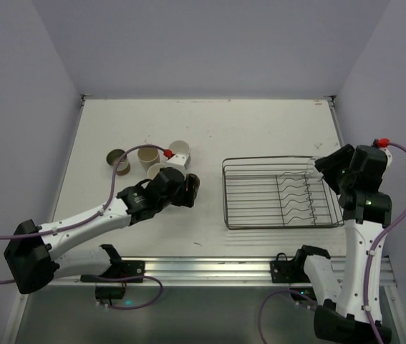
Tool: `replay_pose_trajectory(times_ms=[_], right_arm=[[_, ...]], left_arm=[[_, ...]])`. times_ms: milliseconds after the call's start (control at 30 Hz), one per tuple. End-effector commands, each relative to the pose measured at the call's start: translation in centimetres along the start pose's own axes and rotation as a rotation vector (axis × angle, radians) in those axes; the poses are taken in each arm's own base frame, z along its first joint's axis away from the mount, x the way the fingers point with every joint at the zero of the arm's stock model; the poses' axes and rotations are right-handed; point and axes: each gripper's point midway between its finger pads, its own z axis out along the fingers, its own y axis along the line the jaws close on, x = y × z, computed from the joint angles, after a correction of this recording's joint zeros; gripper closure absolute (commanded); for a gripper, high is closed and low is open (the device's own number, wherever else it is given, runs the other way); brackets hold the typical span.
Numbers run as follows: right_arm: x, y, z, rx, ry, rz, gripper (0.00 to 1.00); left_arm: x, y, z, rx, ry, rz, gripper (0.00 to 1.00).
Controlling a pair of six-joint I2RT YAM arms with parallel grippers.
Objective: Unload the cups from the dish rack
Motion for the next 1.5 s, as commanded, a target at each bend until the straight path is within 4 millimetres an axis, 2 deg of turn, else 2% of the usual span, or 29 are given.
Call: replay_pose_trajectory(times_ms=[0,33,67,133,233,267,300,367,400,433,500,533,600,733,767,800,833,867,933,1000,1100,1267,1467], right_arm=[[0.6,5.2,-1.2,-0.283,0.057,-0.145,1.00],[1.0,5.6,-1.0,-0.304,0.079,-0.166,1.00],[1.6,6.9,-1.3,-0.379,0.101,-0.216,1.00],[3.0,8.0,-1.3,-0.451,0.154,-0.253,1.00],[5.2,10.2,-2.0,-0.599,0.237,-0.301,1.00],[5.8,11.2,-2.3,-0.650,0.250,-0.315,1.00],[7.0,11.8,-2.9,-0.716,0.301,-0.321,1.00],[8.0,13.3,-3.9,-0.817,0.348,-0.321,1.00],[9.0,13.7,-4.7,-0.872,0.399,-0.321,1.00],[9.0,14.5,-5.2,-0.923,0.405,-0.314,1.00],[9.7,14.9,-6.1,-0.990,0.441,-0.308,1.00],[9.9,15.6,-7.7,-1.077,0.472,-0.309,1.00],[10.5,15.7,-9.0,-1.155,0.523,-0.306,1.00],[11.1,15.7,-12.2,-1.309,0.623,-0.284,1.00],[12.3,15.2,-13.2,-1.350,0.702,-0.293,1.00],[12.6,14.9,-13.6,-1.367,0.735,-0.284,1.00],[12.3,15.2,-14.3,-1.404,0.740,-0.275,1.00],[12.8,14.7,-14.4,-1.416,0.775,-0.267,1.00],[12.5,14.8,-15.4,-1.454,0.784,-0.244,1.00],[12.8,14.5,-15.6,-1.460,0.812,-0.221,1.00],[12.4,14.8,-16.9,-1.502,0.837,-0.176,1.00],[12.1,15.2,-17.3,-1.501,0.875,-0.099,1.00],[12.2,16.1,-16.5,-1.454,0.902,-0.026,1.00]], left_arm=[[-3.8,-0.8,-2.5,0.003,-0.093,-0.042,0.31],[-4.3,-0.9,-3.3,0.017,-0.108,-0.048,0.31],[-5.1,-1.6,-4.0,0.056,-0.118,-0.046,0.31],[-6.1,-2.9,-5.2,0.125,-0.133,-0.036,0.31],[-8.4,-6.6,-7.9,0.326,-0.165,-0.001,0.31],[-9.0,-8.4,-9.3,0.435,-0.170,0.029,0.31],[-9.9,-9.6,-10.3,0.504,-0.199,0.035,0.31],[-10.4,-11.8,-12.3,0.652,-0.217,0.066,0.31],[-11.3,-12.7,-13.2,0.709,-0.260,0.070,0.30],[-11.5,-13.4,-13.8,0.752,-0.271,0.072,0.30],[-11.9,-14.8,-15.1,0.858,-0.305,0.088,0.29],[-11.8,-15.2,-15.5,0.894,-0.308,0.088,0.29],[-12.4,-16.4,-16.9,0.992,-0.362,0.112,0.28],[-11.9,-16.8,-17.5,1.060,-0.405,0.139,0.27],[-11.8,-16.9,-17.6,1.075,-0.412,0.147,0.27],[-12.1,-17.0,-18.0,1.086,-0.438,0.150,0.27],[-11.9,-16.9,-17.7,1.085,-0.436,0.144,0.27],[-12.0,-17.0,-17.6,1.087,-0.444,0.139,0.27],[-12.1,-17.0,-17.3,1.083,-0.443,0.128,0.27],[-12.7,-16.9,-17.6,1.084,-0.492,0.108,0.28],[-13.1,-16.4,-18.2,1.082,-0.576,0.118,0.30],[-13.4,-15.5,-19.4,1.084,-0.722,0.156,0.31],[-12.9,-16.3,-18.8,1.097,-0.733,0.208,0.32]])
